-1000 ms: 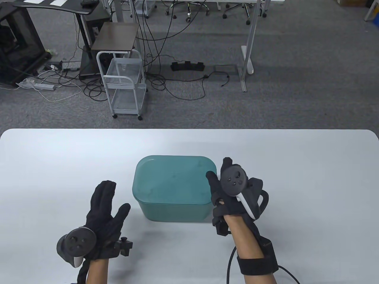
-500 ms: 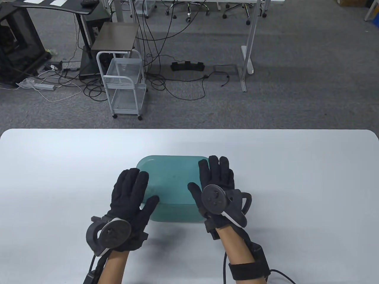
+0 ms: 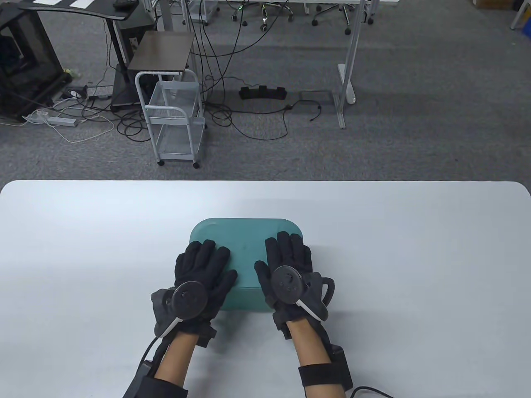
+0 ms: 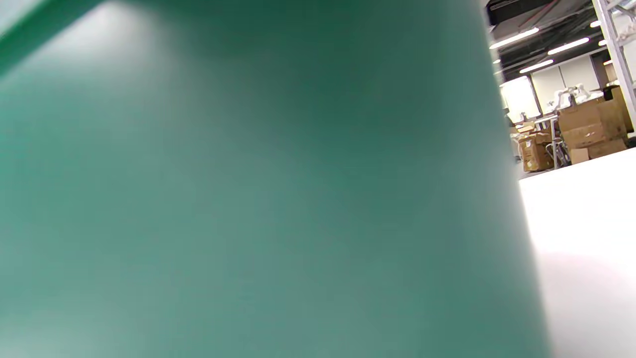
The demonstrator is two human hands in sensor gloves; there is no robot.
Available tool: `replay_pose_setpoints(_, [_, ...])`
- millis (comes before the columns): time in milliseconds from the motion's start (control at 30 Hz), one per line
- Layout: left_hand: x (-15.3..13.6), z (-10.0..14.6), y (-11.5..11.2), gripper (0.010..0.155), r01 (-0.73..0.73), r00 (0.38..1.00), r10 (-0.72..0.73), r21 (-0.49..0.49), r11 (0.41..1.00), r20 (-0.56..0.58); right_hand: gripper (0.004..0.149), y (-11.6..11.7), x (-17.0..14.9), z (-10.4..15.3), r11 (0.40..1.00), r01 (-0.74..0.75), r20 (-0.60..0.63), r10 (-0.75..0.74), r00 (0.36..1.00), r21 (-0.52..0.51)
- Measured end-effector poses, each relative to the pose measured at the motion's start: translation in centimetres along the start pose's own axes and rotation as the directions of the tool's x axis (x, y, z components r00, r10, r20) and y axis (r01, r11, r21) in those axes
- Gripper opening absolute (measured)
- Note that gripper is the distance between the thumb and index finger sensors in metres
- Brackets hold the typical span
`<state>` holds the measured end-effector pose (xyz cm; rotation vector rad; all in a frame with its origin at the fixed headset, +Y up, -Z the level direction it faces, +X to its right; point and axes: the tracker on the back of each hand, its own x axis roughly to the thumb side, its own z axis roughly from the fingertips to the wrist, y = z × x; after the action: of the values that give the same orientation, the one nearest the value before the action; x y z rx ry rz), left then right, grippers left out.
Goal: Cover the plastic storage box
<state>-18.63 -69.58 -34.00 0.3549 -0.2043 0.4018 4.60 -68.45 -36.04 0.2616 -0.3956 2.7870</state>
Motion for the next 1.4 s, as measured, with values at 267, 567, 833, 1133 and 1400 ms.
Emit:
replay_pose_setpoints(267, [-0.2,-1.0,1.2,0.066,-0.128,0.990,0.117,-0.146,0.981,-0.076,0.068,-1.5,0.6,-1.0,0.980,-0.042,-0.086,0.059,0.995,0.196])
replay_pose_setpoints(567, [-4.4,2.5,7.1,0.073,-0.325,0.934,0.347,0.194,0.926,-0.088,0.085,-6.1,-3.3,1.5,0.981,0.189,-0.145,-0.192,0.971,-0.034])
replay_pose_setpoints(833, [-7.9,6.6,3.8,0.084,-0.283,0.949,0.303,0.194,0.939,-0.082,0.090,-1.2,-8.9,6.6,0.946,0.268,-0.202,-0.303,0.931,-0.184])
replay_pose_setpoints(1133, [-8.6,6.5,1.8,0.086,-0.278,0.948,0.291,0.112,0.954,-0.127,0.090,0.6,-10.5,8.0,0.933,0.310,-0.207,-0.345,0.915,-0.185])
replay_pose_setpoints(1400, [-8.7,6.6,1.8,0.086,-0.302,0.940,0.317,0.127,0.945,-0.125,0.089,1.3,-10.1,8.0,0.944,0.289,-0.200,-0.317,0.927,-0.156])
